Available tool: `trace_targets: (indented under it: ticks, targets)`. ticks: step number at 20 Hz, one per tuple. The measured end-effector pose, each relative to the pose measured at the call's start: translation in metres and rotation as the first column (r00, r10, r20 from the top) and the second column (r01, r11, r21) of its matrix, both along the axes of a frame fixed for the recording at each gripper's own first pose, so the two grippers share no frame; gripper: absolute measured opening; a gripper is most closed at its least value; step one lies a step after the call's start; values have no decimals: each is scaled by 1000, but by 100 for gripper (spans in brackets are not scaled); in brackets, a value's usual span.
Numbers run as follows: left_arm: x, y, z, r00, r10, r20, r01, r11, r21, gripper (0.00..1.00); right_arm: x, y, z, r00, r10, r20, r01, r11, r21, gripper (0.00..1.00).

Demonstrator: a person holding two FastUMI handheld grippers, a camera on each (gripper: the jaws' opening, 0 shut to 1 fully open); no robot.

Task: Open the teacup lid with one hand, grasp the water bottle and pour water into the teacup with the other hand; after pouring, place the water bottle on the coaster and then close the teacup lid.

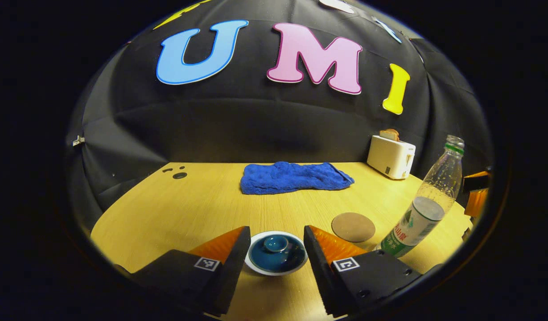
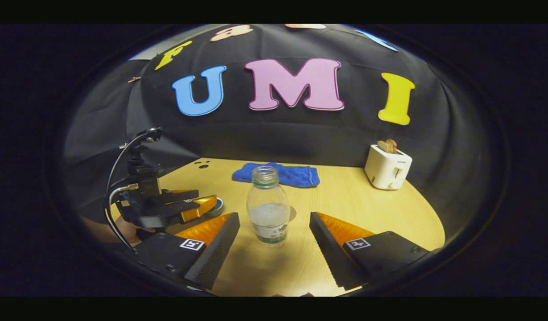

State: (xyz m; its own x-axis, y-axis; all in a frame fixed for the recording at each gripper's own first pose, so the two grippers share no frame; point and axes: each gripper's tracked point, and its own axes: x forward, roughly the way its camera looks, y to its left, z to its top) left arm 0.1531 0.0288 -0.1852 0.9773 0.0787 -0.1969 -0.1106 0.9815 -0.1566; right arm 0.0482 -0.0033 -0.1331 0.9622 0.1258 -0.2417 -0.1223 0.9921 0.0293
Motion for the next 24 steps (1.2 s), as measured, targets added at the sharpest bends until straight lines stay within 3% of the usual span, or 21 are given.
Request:
trace_targets:
  ticks: [3,6,10,13,14,15,16,23,24]
  targets:
    - [2,-4,-6,1000,-19,-19,20,1000,7,77,0,-1,-3,1000,-4,-3,4,1000,-8,98]
    - [2,-4,-10,1000,-17,-23,18,1000,15,60,2,3,-5,1000,6,-1,-6,1000,-3,100]
    - [2,-4,-12,999,-29,-28,30,999,15,57,6,11,-8,1000,19,1,-19,1000,-4,100]
    - [3,-1,-10,999,-24,-26,25,999,30,38,9,16,-9,1000,26,7,-26,1000,-2,100]
    - [3,-2,-10,999,-26,-25,27,999,29,35,11,17,-9,1000,27,9,-27,1000,-4,100]
    - [3,-1,-10,999,-30,-22,31,999,28,39,12,18,-9,1000,27,10,-27,1000,-5,100]
    - [3,-1,-8,999,-32,-15,33,999,25,29,13,18,-8,1000,25,14,-25,1000,-4,100]
    - [3,-2,8,999,-41,5,41,999,35,23,23,17,-11,999,22,35,-21,1000,-10,100]
    - [4,-1,11,999,-41,9,41,998,37,30,24,17,-13,999,22,36,-22,1000,-10,100]
